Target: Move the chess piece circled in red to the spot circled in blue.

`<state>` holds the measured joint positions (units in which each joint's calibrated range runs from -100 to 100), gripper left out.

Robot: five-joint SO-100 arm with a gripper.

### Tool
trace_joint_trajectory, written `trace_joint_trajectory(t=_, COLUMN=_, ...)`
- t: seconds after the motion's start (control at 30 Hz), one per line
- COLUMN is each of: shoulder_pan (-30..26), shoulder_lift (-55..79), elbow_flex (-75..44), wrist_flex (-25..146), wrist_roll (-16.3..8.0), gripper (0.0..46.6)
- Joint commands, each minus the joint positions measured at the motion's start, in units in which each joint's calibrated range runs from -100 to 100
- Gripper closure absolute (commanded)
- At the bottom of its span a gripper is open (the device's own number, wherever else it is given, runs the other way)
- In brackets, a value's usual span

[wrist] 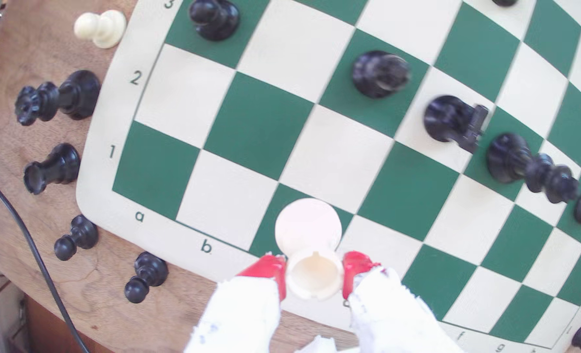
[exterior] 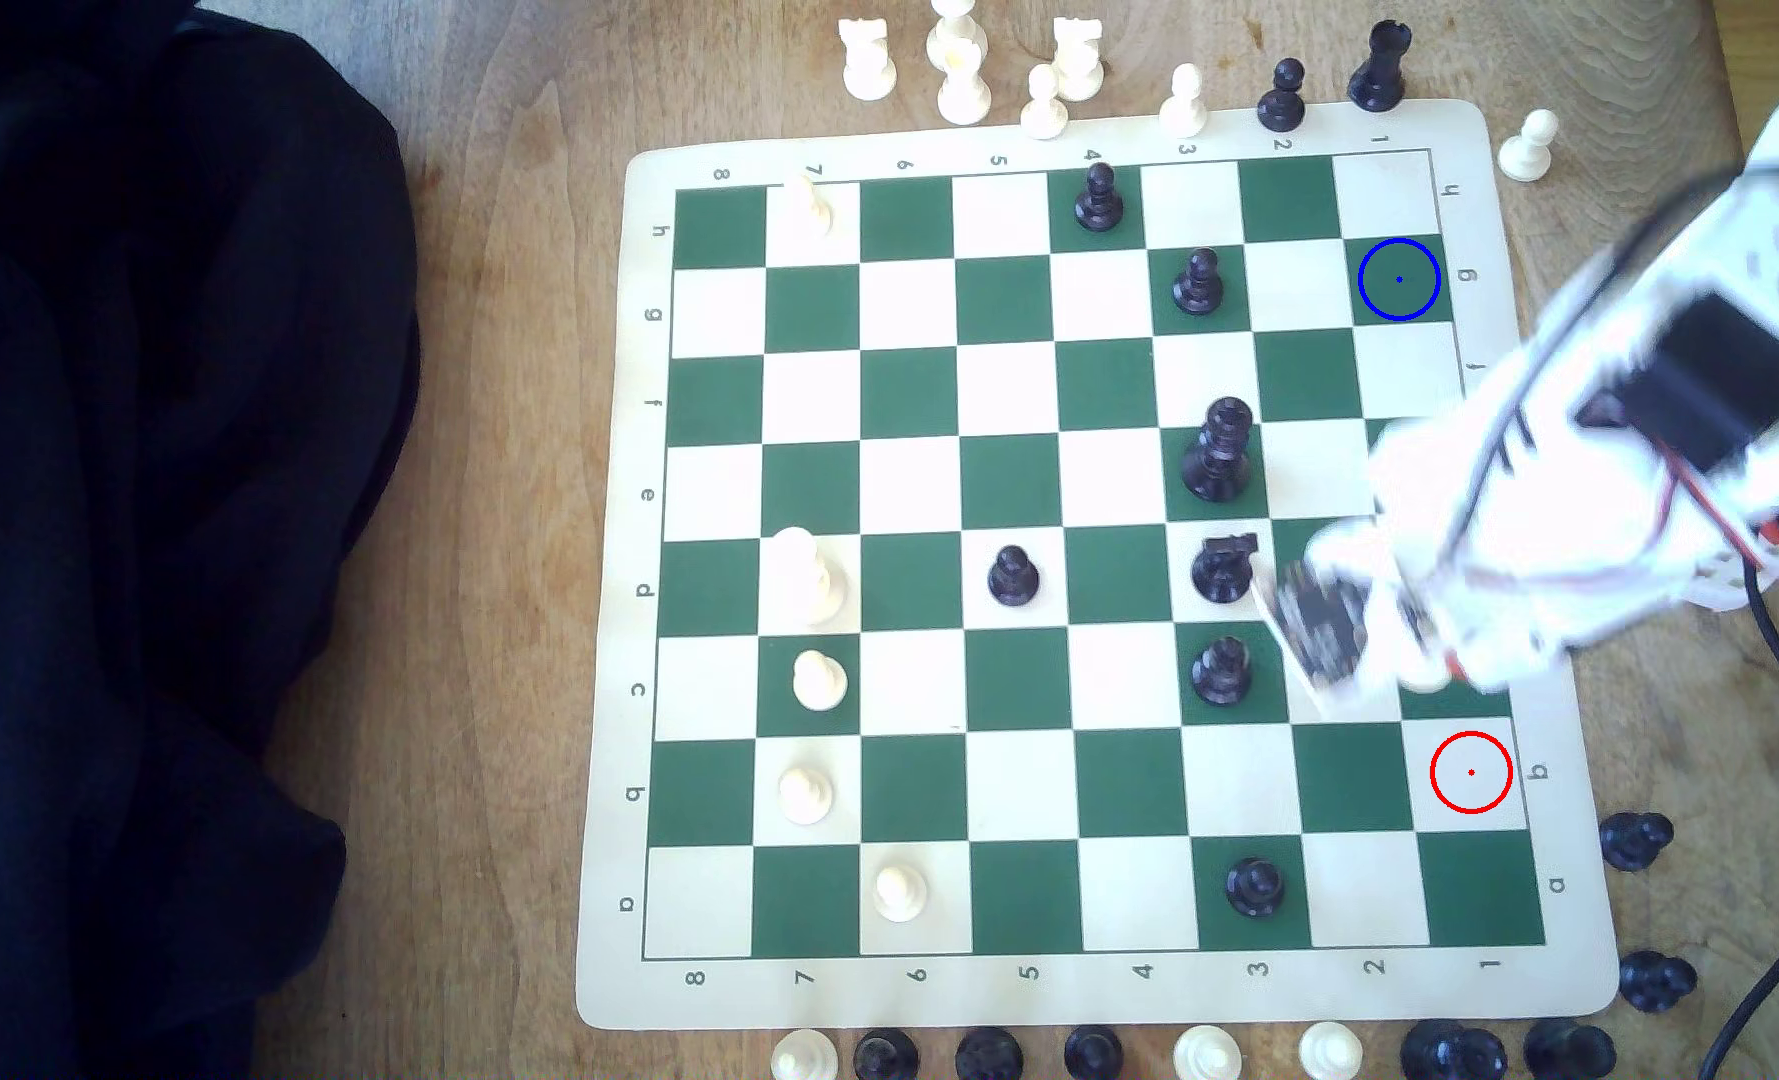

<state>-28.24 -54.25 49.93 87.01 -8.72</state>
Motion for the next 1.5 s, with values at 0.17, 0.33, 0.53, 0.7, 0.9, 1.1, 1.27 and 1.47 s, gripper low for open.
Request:
trace_joint_trajectory(t=0.17, shoulder_pan=44.40, shoulder_lift=-12.39, elbow_flex=-3.88, wrist_flex=9.47, wrist_roll=2.74, gripper=46.4)
trace_joint_trajectory(t=0.33, shoulder_pan=57.54, shoulder_lift=-13.91, elbow_flex=-1.07, wrist_flex=9.47, wrist_roll=6.15, gripper=46.4)
trace_joint_trajectory(t=0.53, shoulder_pan=66.84, shoulder_lift=-13.40, elbow_flex=2.92, wrist_flex=6.68, wrist_roll=7.37, gripper=46.4)
trace_joint_trajectory(t=0.7, shoulder_pan=69.50, shoulder_lift=-11.20, elbow_flex=8.73, wrist_flex=0.78, wrist_roll=7.47, gripper=46.4)
trace_joint_trajectory(t=0.9, shoulder_pan=70.44, shoulder_lift=-6.95, elbow_flex=13.26, wrist_flex=-6.67, wrist_roll=7.91, gripper=46.4)
trace_joint_trajectory(t=1.1, shoulder_pan=70.76, shoulder_lift=-4.75, elbow_flex=14.98, wrist_flex=-8.31, wrist_roll=8.99, gripper=46.4)
trace_joint_trajectory(t=1.27, shoulder_pan=71.69, shoulder_lift=-2.62, elbow_flex=16.07, wrist_flex=-10.52, wrist_roll=9.91, gripper=46.4)
trace_joint_trajectory(t=1.47, shoulder_pan=72.55, shoulder_lift=-0.42, elbow_flex=18.34, wrist_flex=-13.47, wrist_roll=10.89, gripper=46.4)
